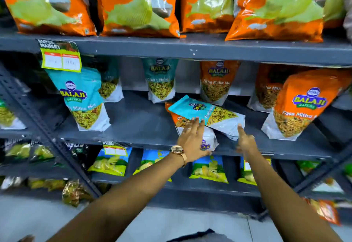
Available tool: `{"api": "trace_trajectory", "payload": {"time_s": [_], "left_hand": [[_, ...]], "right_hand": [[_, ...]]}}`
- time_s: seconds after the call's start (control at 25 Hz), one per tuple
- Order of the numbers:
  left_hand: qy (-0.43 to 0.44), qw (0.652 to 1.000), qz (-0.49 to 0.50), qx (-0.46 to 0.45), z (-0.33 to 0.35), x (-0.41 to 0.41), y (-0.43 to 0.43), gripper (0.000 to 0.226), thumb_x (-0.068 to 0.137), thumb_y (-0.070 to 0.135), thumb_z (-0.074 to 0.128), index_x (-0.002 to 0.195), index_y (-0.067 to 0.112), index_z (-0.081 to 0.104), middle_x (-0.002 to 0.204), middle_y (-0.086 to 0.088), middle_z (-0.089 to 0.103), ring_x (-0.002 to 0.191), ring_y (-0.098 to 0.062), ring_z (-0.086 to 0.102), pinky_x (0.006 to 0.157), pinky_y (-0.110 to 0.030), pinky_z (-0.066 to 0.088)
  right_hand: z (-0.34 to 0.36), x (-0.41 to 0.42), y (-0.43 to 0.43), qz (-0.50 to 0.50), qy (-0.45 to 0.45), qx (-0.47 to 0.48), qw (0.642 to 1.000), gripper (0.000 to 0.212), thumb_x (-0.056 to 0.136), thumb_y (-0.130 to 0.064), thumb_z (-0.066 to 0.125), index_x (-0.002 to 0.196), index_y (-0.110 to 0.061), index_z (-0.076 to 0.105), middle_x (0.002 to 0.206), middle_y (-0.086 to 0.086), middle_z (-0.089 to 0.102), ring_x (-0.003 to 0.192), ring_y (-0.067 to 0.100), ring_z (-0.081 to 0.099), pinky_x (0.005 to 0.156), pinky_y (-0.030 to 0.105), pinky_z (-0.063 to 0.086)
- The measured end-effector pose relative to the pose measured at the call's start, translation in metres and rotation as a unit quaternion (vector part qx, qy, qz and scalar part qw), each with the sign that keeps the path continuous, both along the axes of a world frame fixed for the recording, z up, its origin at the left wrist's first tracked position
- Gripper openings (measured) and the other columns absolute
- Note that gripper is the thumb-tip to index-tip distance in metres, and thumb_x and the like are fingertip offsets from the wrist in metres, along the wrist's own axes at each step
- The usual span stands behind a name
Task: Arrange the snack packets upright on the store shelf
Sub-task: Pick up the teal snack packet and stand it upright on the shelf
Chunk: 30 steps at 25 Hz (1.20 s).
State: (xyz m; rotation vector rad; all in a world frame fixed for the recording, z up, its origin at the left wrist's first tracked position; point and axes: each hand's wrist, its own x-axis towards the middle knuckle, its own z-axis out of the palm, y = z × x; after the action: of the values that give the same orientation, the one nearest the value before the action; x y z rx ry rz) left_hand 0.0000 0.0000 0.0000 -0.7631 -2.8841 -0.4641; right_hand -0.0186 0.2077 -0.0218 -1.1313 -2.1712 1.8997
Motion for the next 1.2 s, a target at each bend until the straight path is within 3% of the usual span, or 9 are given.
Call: {"api": "trace_trajectory", "payload": {"time_s": [0.16,0.32,0.64,0.72,0.84,0.92,1.0,1.08,1.2], "left_hand": [[-0.048,0.994,0.051,-0.082,-0.009,-0.018,0.01,0.109,0.072,0.047,0.076,0.147,0.0,0.013,0.157,-0.027,0.014,0.146,-0.04,0.014,0.122,-0.046,0.014],[-0.063,0.989,0.066,-0.116,-0.014,-0.028,0.018,0.102,0.071,0.033,0.081,0.145,0.0,0.02,0.155,-0.028,0.02,0.144,-0.043,0.021,0.12,-0.05,0.019],[-0.072,0.99,0.071,-0.095,-0.027,-0.036,0.017,0.1,0.073,0.032,0.079,0.147,0.004,0.017,0.158,-0.023,0.016,0.146,-0.04,0.015,0.122,-0.048,0.017],[-0.076,0.993,0.064,-0.069,-0.023,-0.034,0.015,0.101,0.07,0.036,0.081,0.146,0.007,0.021,0.158,-0.019,0.02,0.146,-0.037,0.017,0.122,-0.046,0.019],[-0.116,0.989,0.031,0.082,-0.005,-0.026,0.004,0.099,0.055,0.056,0.081,0.135,0.014,0.04,0.144,-0.011,0.044,0.136,-0.029,0.037,0.114,-0.041,0.033],[-0.185,0.933,0.042,0.306,0.011,-0.008,-0.001,0.075,0.051,0.061,0.082,0.109,0.023,0.055,0.117,-0.003,0.061,0.113,-0.022,0.057,0.095,-0.037,0.048],[-0.28,0.822,0.078,0.49,0.025,0.009,-0.004,0.066,0.055,0.057,0.085,0.094,0.01,0.059,0.1,-0.012,0.069,0.098,-0.026,0.065,0.084,-0.037,0.054],[-0.335,0.748,0.074,0.568,0.03,0.023,-0.007,0.047,0.069,0.025,0.085,0.1,0.005,0.057,0.105,-0.018,0.071,0.096,-0.029,0.069,0.074,-0.032,0.06],[-0.354,0.717,0.04,0.599,0.035,0.041,-0.019,0.054,0.07,-0.003,0.079,0.115,0.013,0.054,0.111,-0.007,0.072,0.094,-0.018,0.072,0.063,-0.028,0.059]], "right_hand": [[0.006,-0.019,-0.004,-0.007,0.001,-0.299,0.954,0.089,0.071,-0.074,0.053,0.131,-0.009,0.045,0.123,0.022,0.056,0.114,0.037,0.056,0.099,0.046,0.046],[0.016,-0.037,0.009,-0.031,0.003,-0.353,0.935,0.063,0.07,-0.055,0.069,0.113,-0.013,0.05,0.094,0.013,0.056,0.083,0.028,0.057,0.091,0.042,0.049],[0.014,-0.011,0.007,0.019,0.027,-0.432,0.902,0.03,0.079,-0.026,0.067,0.097,-0.004,0.058,0.091,0.014,0.067,0.081,0.027,0.064,0.055,0.038,0.061],[0.015,0.003,0.0,0.052,0.053,-0.428,0.901,0.031,0.077,-0.023,0.066,0.103,-0.007,0.058,0.081,0.013,0.073,0.075,0.026,0.067,0.056,0.033,0.062],[0.02,0.031,-0.011,0.109,0.144,-0.428,0.885,0.062,0.044,-0.023,0.086,0.1,-0.01,0.061,0.078,0.009,0.077,0.073,0.024,0.072,0.059,0.029,0.061],[0.026,0.048,-0.021,0.156,0.196,-0.418,0.873,0.073,0.038,-0.024,0.09,0.103,-0.005,0.063,0.093,0.014,0.076,0.083,0.027,0.073,0.065,0.03,0.061],[0.027,0.063,-0.036,0.186,0.233,-0.413,0.86,0.081,0.051,-0.021,0.087,0.122,0.004,0.056,0.12,0.024,0.065,0.108,0.034,0.064,0.078,0.033,0.06],[0.021,0.075,-0.047,0.189,0.252,-0.405,0.858,0.089,0.057,-0.019,0.084,0.134,0.002,0.046,0.135,0.026,0.054,0.123,0.039,0.053,0.091,0.038,0.056],[0.016,0.088,-0.044,0.18,0.27,-0.445,0.835,0.086,0.068,-0.039,0.077,0.138,-0.003,0.042,0.144,0.026,0.046,0.135,0.042,0.041,0.116,0.053,0.028]]}}
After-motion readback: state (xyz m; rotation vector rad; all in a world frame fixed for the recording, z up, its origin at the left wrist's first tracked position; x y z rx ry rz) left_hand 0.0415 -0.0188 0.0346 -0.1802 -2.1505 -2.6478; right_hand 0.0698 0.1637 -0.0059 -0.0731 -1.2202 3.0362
